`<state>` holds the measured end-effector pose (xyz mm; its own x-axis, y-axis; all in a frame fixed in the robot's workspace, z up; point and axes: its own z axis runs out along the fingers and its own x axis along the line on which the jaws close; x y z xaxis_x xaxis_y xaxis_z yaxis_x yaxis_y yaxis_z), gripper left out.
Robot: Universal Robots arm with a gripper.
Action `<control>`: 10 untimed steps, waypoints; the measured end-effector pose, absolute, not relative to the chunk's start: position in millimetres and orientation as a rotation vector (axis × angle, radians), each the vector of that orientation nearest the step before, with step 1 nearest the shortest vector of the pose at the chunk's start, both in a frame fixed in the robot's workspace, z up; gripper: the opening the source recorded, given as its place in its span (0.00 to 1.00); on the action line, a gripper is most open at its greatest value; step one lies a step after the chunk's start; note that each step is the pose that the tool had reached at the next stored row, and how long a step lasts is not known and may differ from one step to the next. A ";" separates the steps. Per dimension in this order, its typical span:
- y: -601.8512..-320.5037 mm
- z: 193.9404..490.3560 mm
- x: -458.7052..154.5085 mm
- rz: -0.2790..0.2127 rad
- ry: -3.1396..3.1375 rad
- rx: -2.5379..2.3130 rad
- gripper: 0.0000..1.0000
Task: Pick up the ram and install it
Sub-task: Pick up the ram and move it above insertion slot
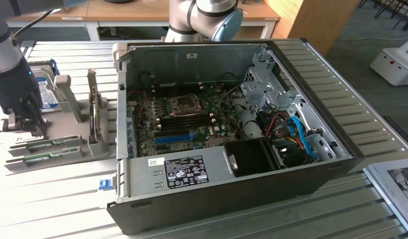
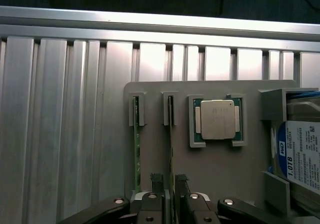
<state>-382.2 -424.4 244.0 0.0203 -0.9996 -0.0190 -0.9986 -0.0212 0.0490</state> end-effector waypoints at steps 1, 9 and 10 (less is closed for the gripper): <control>-424.3 242.4 -382.2 -0.075 -2.183 2.228 0.24; -426.9 242.4 -382.2 -0.074 -2.182 2.228 0.24; -428.6 242.4 -382.2 -0.074 -2.182 2.228 0.24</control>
